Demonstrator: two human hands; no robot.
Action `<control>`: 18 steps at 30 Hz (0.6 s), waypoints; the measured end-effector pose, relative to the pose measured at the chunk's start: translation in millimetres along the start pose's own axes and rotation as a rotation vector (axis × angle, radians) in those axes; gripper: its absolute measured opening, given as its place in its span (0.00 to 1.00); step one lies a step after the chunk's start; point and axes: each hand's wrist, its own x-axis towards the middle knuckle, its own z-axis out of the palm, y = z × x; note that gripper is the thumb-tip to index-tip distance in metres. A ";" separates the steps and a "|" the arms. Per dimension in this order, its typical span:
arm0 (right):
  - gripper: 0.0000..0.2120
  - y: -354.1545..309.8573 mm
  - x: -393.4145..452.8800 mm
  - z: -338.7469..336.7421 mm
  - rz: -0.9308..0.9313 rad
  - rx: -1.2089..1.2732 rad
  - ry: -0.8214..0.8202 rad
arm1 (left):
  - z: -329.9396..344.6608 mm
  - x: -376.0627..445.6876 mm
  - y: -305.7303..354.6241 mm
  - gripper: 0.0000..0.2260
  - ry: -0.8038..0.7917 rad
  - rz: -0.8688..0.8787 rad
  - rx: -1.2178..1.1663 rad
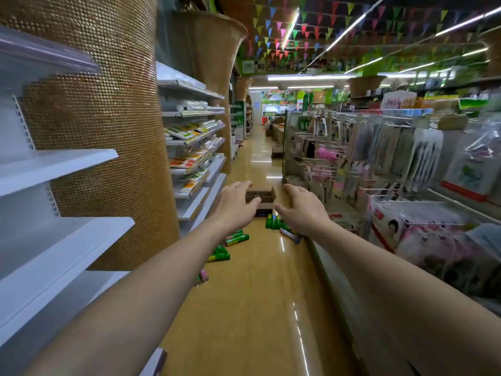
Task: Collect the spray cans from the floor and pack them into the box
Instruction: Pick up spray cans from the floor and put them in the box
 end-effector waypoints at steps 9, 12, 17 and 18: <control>0.32 18.0 188.0 68.4 0.067 0.015 0.028 | 47.3 190.9 -71.4 0.25 -0.046 0.008 -0.007; 0.32 23.2 242.7 86.7 0.074 0.011 0.025 | 61.2 246.7 -89.9 0.25 -0.067 0.022 -0.024; 0.32 47.5 319.1 127.8 0.057 -0.003 0.022 | 93.6 322.5 -120.6 0.25 -0.072 0.021 -0.020; 0.33 53.4 332.8 136.3 0.068 -0.005 0.014 | 101.1 335.3 -126.3 0.25 -0.080 0.013 -0.018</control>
